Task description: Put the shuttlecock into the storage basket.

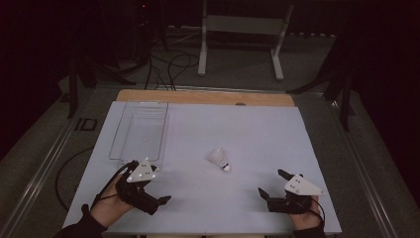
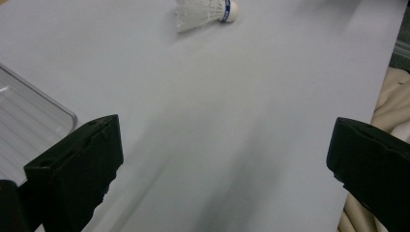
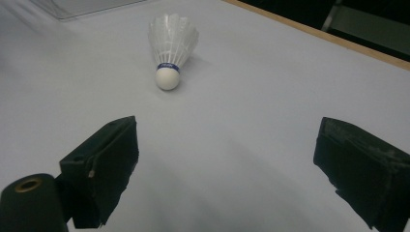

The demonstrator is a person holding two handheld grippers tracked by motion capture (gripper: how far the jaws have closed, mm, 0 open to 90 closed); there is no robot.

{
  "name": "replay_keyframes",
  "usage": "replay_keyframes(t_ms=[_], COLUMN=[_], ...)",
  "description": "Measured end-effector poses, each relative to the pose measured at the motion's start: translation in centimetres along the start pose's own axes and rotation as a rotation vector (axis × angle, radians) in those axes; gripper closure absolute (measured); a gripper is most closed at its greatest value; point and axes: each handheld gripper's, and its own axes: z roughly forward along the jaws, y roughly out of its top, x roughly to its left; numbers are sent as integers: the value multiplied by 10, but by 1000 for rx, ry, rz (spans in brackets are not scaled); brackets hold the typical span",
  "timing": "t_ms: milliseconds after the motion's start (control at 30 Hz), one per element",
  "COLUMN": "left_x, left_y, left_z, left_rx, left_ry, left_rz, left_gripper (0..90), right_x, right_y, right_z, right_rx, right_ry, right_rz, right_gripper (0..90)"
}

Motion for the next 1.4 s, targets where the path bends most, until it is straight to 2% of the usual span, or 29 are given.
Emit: replay_keyframes(t_ms=[133, 200, 400, 533, 633, 767, 1033, 1200, 1400], left_x=[-1, -3, -4, -7, -7, -6, -7, -8, -9], left_y=[2, 5, 11, 15, 16, 18, 29, 37, 44], left_z=[1, 2, 6, 8, 12, 13, 15, 17, 21], left_rx=[9, 19, 47, 44, 75, 83, 108, 125, 158], left_ry=[-8, -17, -24, -43, -30, -26, -10, -16, -43], left_rz=[6, 28, 38, 41, 49, 34, 58, 69, 92], left_gripper=[2, 2, 2, 2, 2, 2, 2, 2, 2], right_x=[0, 0, 0, 0, 0, 0, 0, 0, 0], right_y=[0, 0, 0, 0, 0, 0, 1, 1, 1], right_z=[0, 0, 0, 0, -1, -1, 0, -1, -1], right_rx=[1, 0, 0, -2, -5, -3, -1, -2, -4], right_ry=[3, 4, 3, 4, 5, 7, 7, 4, 2], right_rz=[2, 0, -3, -3, 2, 2, 2, 0, -1], right_gripper=[88, 88, 88, 88, 88, 88, 88, 88, 88])
